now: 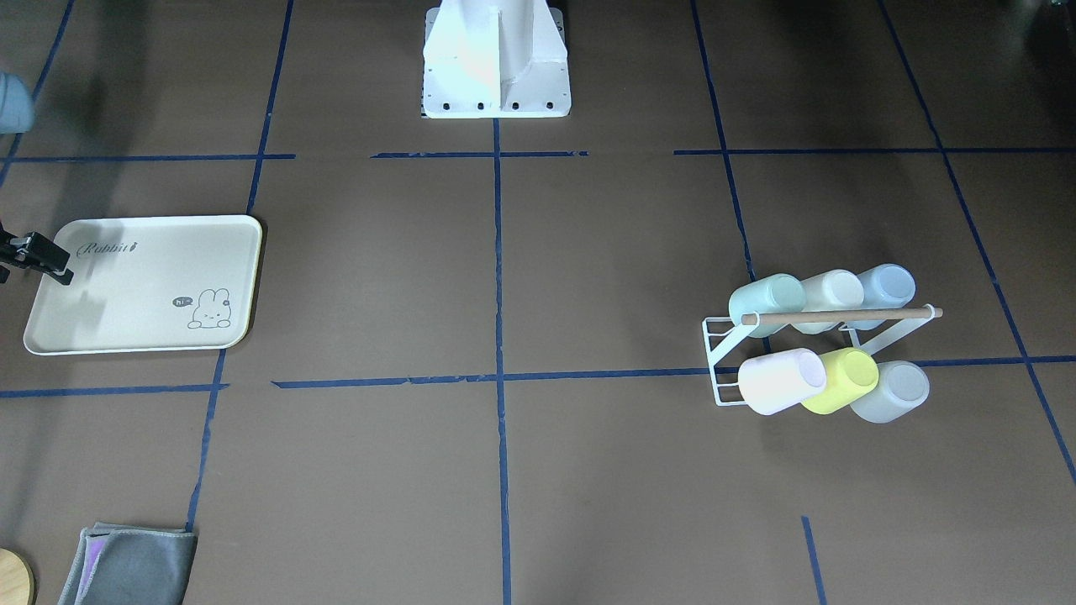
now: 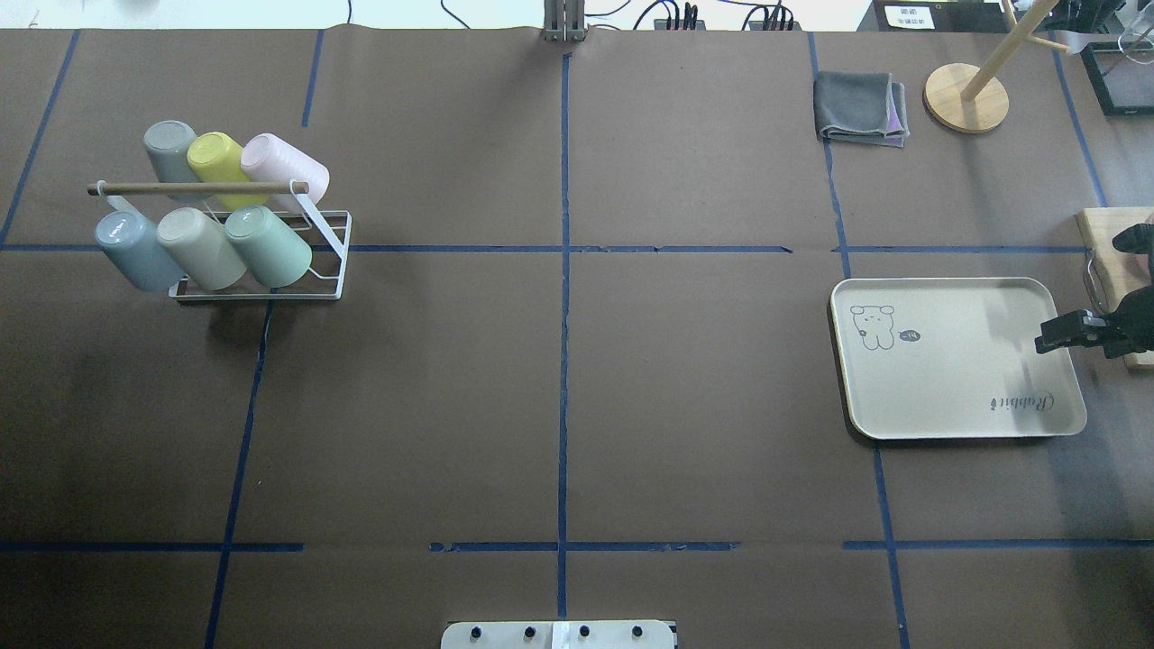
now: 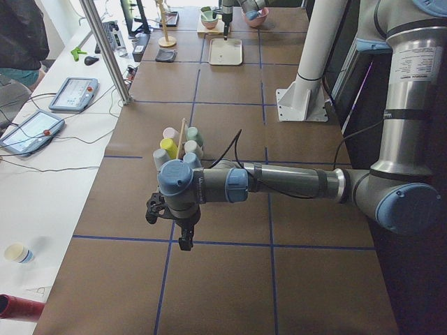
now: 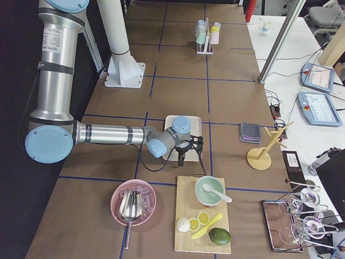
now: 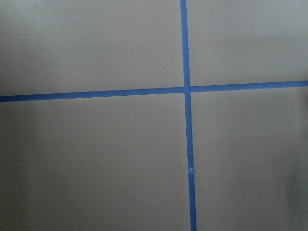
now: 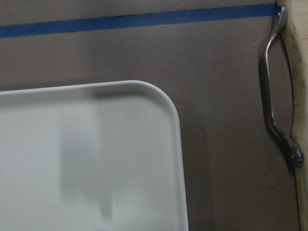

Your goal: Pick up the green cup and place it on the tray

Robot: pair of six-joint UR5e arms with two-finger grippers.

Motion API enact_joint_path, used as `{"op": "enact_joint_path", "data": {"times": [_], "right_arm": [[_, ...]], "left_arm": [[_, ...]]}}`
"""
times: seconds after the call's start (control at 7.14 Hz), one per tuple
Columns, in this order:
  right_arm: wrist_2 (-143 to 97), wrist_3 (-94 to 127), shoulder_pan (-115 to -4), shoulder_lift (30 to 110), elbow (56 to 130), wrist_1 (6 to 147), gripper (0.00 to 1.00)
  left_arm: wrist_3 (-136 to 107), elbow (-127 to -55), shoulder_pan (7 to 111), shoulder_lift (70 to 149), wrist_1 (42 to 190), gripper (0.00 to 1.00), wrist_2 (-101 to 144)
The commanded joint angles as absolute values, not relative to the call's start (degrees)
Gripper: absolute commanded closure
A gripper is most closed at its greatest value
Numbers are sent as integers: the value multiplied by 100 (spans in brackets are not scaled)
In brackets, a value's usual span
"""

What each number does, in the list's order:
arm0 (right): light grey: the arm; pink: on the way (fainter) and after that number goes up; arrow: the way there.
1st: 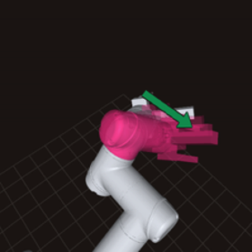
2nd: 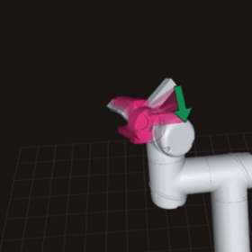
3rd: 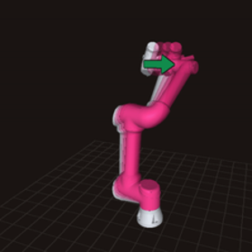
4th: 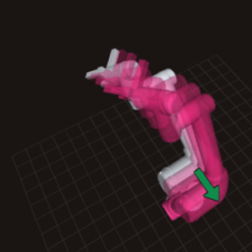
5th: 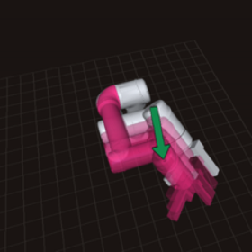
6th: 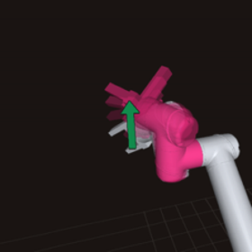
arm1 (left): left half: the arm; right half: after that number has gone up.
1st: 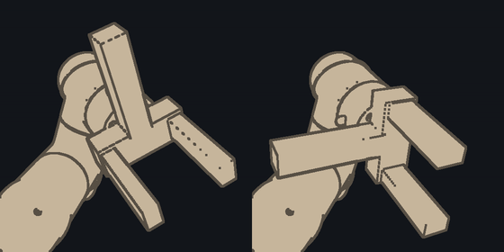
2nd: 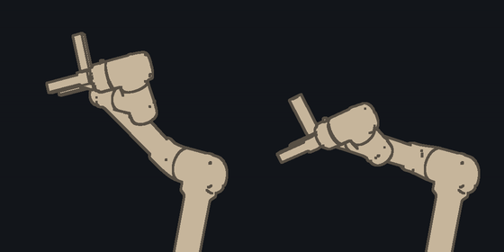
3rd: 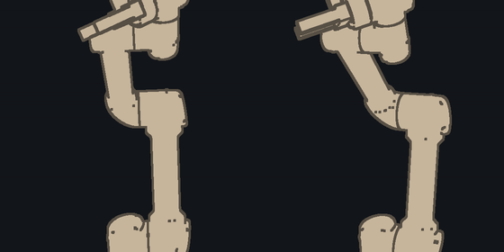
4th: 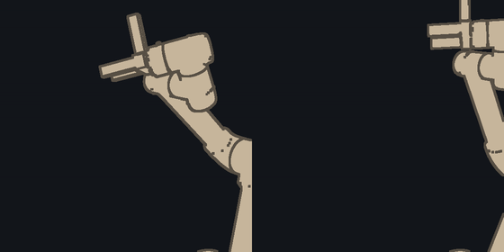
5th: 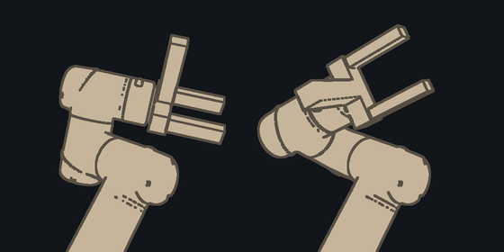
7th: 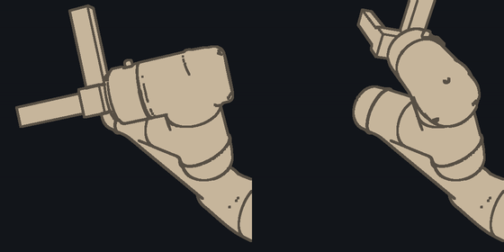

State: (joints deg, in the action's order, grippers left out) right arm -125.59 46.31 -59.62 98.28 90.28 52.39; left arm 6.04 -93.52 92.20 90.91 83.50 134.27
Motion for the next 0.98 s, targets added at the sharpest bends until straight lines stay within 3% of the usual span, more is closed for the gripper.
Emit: {"op": "enact_joint_path", "data": {"times": [0.0,0.7,0.84], "right_arm": [[-12577,4649,-5959,9835,8904,5238,15],[-12577,4676,-5880,9809,8886,5238,36],[-12586,4676,-5880,9809,8886,5238,48]], "left_arm": [[606,-9343,9220,9088,8350,0,13430],[615,-9325,9220,9097,8358,0,13430],[615,-9325,9211,9105,8358,0,13430]]}}
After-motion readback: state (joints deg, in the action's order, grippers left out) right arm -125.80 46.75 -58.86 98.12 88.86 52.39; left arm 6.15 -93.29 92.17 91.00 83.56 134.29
